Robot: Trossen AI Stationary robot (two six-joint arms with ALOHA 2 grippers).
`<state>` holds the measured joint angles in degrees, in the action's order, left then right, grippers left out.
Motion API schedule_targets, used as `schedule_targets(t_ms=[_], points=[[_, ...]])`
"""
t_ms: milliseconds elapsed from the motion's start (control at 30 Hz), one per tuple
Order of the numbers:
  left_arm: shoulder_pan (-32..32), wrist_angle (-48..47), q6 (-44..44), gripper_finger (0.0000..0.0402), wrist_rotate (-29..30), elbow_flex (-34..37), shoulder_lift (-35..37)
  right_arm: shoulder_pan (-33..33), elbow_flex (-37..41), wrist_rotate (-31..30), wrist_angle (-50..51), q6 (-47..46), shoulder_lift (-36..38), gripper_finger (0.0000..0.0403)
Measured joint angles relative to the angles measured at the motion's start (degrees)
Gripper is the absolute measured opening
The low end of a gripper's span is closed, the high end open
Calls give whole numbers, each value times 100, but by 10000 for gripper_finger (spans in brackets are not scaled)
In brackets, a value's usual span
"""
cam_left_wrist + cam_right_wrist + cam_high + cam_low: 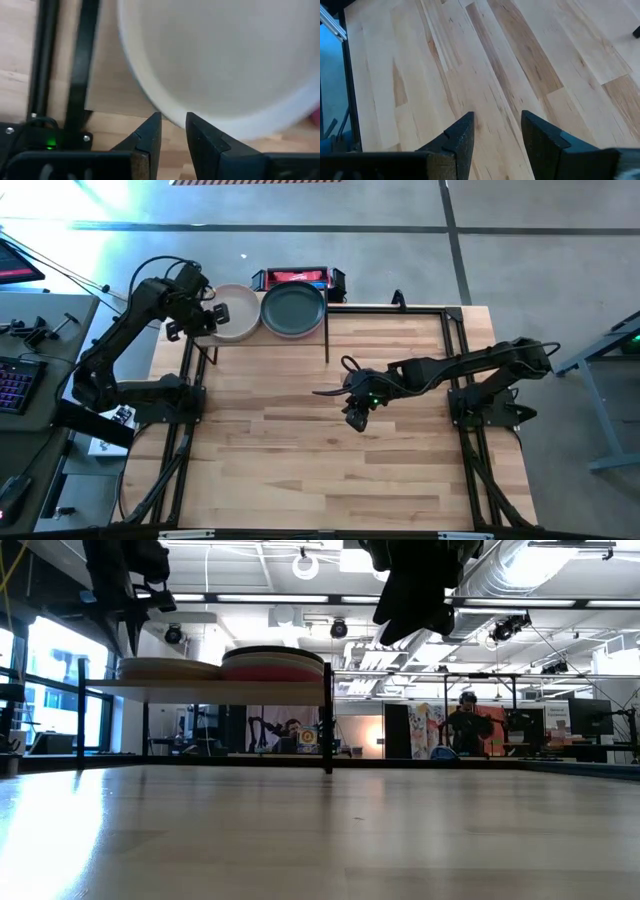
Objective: Place and stack plates onto a shelf
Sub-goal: Return to Home Position
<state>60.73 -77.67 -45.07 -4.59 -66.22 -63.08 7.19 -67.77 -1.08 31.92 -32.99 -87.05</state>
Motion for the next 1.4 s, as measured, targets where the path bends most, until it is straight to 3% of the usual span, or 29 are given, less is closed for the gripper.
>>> schedule_targets(t_ms=[133,333,633,1100,1400], points=[[5,-79,272,82,-364,0,-44,1,0,0,2,0,0,142],[137,-88,423,82,-377,0,216,-1,0,0,4,0,0,142],[40,-85,1193,81,-946,0,1094,-1,0,-2,2,457,0,142],[-342,1089,2144,81,-716,-2,3005,-83,2,-644,-860,501,0,142],[-354,1621,2943,80,-752,0,3622,-584,2,-1056,-1380,1121,12,142]])
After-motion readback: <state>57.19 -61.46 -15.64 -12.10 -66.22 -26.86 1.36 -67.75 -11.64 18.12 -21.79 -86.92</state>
